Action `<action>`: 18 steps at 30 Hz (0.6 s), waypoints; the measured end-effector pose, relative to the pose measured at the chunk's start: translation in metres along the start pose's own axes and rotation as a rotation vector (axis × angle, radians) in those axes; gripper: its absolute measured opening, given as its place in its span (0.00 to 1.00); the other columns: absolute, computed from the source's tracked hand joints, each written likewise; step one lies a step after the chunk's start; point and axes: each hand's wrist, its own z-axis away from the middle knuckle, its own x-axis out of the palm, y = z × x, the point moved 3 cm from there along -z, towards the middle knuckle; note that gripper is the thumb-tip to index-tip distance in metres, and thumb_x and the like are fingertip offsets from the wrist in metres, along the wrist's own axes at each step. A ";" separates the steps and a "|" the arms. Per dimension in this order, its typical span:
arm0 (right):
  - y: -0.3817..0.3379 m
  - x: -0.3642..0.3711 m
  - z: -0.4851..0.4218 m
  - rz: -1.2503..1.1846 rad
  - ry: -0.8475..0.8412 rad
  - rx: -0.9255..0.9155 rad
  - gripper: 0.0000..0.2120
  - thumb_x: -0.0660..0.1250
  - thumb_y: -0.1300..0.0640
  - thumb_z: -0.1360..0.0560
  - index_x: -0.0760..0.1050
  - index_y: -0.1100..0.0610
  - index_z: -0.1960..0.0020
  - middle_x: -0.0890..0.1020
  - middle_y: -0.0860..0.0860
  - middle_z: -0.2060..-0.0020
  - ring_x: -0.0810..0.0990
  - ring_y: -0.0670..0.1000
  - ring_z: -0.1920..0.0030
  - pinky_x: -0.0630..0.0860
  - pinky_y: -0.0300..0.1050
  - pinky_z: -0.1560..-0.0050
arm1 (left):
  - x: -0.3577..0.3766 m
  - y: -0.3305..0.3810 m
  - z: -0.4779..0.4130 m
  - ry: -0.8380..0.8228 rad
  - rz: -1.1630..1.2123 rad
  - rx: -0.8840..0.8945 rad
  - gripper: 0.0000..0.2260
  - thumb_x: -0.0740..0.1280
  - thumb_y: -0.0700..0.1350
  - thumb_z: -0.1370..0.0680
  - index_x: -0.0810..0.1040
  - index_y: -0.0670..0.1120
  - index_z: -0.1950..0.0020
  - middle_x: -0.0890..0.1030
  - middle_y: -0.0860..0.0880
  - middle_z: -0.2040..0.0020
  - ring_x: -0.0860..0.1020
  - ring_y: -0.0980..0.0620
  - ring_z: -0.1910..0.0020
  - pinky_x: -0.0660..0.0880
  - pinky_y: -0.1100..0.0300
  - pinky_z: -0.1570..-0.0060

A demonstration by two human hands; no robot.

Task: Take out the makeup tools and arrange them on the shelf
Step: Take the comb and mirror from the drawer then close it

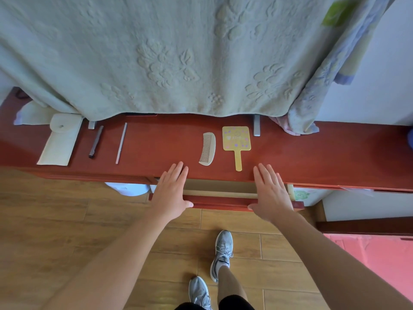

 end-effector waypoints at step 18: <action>0.012 0.011 -0.014 -0.100 0.247 0.029 0.34 0.77 0.46 0.35 0.73 0.58 0.33 0.74 0.53 0.33 0.69 0.56 0.32 0.68 0.57 0.35 | 0.005 -0.005 -0.015 0.247 0.001 -0.054 0.32 0.81 0.54 0.36 0.78 0.45 0.36 0.76 0.47 0.32 0.73 0.45 0.33 0.71 0.45 0.36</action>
